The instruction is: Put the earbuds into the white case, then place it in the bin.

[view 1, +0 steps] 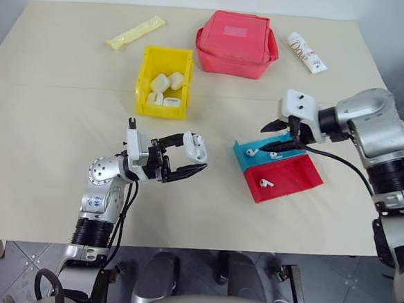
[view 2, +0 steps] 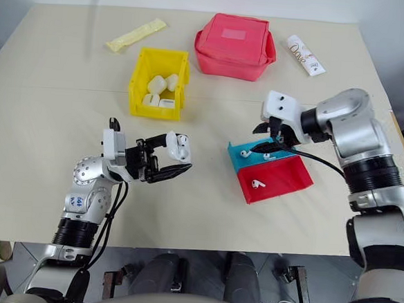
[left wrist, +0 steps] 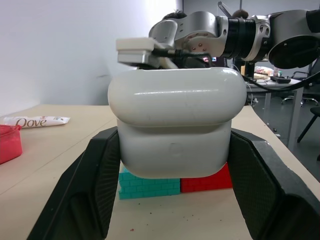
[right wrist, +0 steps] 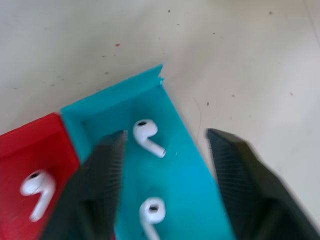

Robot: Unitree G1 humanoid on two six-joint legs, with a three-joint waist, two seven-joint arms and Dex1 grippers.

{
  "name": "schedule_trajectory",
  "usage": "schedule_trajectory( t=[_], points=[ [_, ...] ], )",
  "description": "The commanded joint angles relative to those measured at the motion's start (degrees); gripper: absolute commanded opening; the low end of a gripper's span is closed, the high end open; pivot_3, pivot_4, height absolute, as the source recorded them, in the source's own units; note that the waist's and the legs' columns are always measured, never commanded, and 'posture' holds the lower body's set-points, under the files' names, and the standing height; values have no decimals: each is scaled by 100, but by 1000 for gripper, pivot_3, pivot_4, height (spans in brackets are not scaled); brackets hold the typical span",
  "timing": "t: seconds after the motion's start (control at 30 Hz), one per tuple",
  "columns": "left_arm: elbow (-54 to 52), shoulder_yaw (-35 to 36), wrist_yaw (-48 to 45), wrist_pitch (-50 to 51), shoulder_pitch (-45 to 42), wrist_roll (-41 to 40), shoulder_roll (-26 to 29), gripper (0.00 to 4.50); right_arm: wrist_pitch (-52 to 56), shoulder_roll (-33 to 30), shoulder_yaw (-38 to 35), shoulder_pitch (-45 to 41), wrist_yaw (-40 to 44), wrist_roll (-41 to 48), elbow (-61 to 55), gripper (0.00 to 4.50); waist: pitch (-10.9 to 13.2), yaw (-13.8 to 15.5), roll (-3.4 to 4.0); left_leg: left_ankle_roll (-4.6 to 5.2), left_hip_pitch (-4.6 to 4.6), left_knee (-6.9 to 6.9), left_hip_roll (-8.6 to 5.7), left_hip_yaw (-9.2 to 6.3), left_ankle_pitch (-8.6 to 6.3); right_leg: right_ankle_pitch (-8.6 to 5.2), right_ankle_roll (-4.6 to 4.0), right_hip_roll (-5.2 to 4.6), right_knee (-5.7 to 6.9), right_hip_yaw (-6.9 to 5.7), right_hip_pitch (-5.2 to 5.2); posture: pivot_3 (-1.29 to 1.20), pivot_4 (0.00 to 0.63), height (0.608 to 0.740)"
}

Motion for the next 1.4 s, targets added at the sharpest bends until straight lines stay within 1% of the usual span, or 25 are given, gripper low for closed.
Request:
schedule_trajectory(
  t=[0.03, 0.3, 0.5, 0.8, 1.0, 1.1, 1.4],
  points=[
    [-254, -5, 26, -24, -8, -87, 27, 2794, -230, 44, -15, -182, 184, -123, 70, 2425, 0, 3, 0, 0, 0, 0, 0, 0, 0, 0, 0, 0, 0, -2, 0, 0, 150, 740],
    [-235, -21, 21, -42, -28, -76, 34, 2794, -368, 238, 214, -230, 351, -526, 122, 2425, 0, -29, 1, -2, 2, 0, 0, 1, 2, 0, 0, 1, 3, -2, 1, 0, 150, 740],
    [-286, -39, 41, -33, -7, -72, 25, 2794, -469, 426, 324, -246, 203, -833, 313, 2425, 0, -50, 1, -2, 2, -1, 0, 0, 3, 0, 0, 1, 4, -3, 0, 0, 150, 740],
    [-439, -24, 92, 7, 105, -92, 75, 2794, -991, 764, 311, -403, -133, -1258, 1068, 2425, 0, -126, 3, -5, 2, -4, 0, -5, 4, -1, -2, 1, 4, -5, 0, 0, 150, 740],
    [-501, -24, 134, 18, 153, -83, 87, 2794, -1183, 926, 284, -554, -315, -1377, 1490, 2425, -1, -144, 6, -7, 4, -5, 3, -3, 5, -2, -3, 4, 5, -4, 1, 0, 150, 740],
    [-475, -23, 141, 9, 130, -75, 92, 2794, -1111, 1033, 220, -668, -423, -1375, 1626, 2425, -1, -142, 6, -7, 4, -5, 1, -4, 6, -2, -3, 2, 6, -3, 1, 0, 150, 740],
    [-379, -17, 143, -12, 45, -61, 90, 2794, -923, 968, 123, -554, -177, -1221, 1272, 2425, 0, -143, 8, -7, 3, -5, 2, -6, 5, -2, -4, 2, 8, -4, 0, 0, 150, 740]
  ],
)
